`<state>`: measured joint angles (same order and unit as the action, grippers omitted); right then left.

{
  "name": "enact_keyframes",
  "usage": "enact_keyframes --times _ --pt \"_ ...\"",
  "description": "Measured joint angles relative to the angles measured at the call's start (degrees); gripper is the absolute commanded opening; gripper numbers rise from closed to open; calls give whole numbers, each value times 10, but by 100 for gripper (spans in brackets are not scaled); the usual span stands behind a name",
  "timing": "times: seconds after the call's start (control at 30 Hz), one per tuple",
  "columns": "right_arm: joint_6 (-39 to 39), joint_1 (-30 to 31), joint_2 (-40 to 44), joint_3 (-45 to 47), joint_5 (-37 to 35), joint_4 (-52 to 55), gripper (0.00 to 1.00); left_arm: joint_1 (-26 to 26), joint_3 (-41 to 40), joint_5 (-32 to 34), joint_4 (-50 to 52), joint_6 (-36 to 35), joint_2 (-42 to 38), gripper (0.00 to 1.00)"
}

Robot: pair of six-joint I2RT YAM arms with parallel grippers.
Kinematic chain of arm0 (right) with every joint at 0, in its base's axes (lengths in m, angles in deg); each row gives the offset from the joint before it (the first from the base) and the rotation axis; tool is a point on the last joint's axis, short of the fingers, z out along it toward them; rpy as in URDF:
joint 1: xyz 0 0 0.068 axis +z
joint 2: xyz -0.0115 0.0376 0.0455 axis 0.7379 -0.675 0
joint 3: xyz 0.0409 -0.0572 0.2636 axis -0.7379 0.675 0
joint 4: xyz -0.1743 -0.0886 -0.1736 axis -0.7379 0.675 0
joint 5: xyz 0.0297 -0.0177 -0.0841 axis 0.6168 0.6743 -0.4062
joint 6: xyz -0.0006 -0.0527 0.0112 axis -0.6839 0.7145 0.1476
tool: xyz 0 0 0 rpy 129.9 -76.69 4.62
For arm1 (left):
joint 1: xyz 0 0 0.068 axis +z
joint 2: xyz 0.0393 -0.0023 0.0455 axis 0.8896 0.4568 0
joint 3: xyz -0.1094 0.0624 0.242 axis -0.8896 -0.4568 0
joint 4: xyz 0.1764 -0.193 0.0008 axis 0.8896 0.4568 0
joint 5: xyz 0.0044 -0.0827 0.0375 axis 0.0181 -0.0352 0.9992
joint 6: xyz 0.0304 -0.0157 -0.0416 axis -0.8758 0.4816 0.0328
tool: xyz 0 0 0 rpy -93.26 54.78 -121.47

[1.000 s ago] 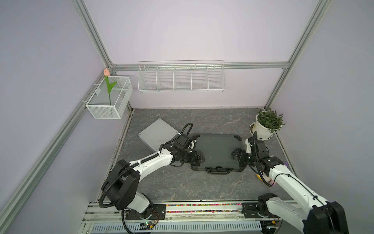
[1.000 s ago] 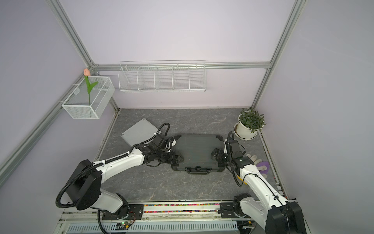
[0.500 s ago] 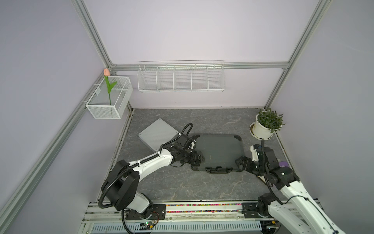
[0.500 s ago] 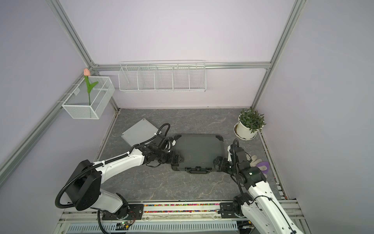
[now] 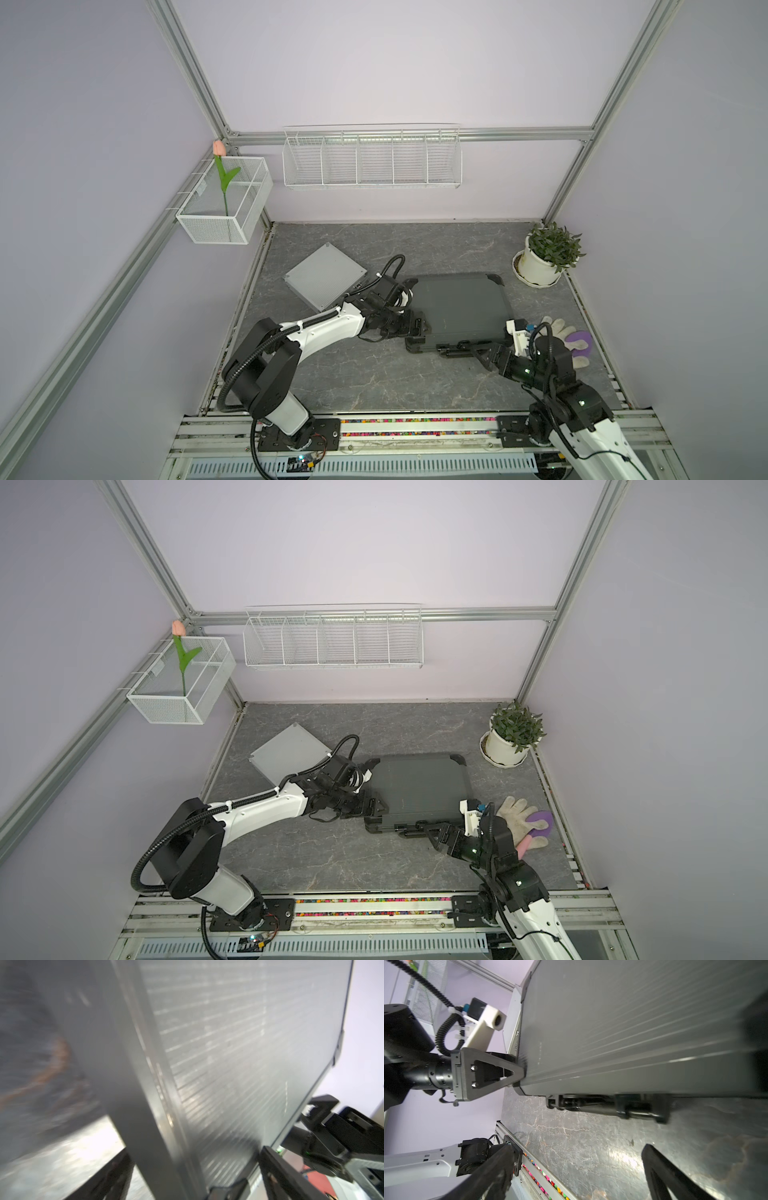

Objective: Open the poker set cases
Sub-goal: Adjust the poker set case at the center of the board, then pick up the poker set case from the center of the board.

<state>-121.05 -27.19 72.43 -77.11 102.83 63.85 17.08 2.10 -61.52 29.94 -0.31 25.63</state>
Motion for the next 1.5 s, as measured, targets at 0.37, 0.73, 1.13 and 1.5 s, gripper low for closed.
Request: enact_keyframes --times 0.37,0.73,1.13,1.5 --pt "0 0 -39 7 -86 4 96 -6 17 -7 12 -8 14 95" --pt "17 -38 -161 5 -37 -68 91 40 18 1 25 -16 9 95" --pt "43 -80 -89 5 -80 -30 88 55 70 24 55 -43 39 95" --pt "69 -99 -109 19 -60 -76 88 68 125 15 63 -60 90 94"
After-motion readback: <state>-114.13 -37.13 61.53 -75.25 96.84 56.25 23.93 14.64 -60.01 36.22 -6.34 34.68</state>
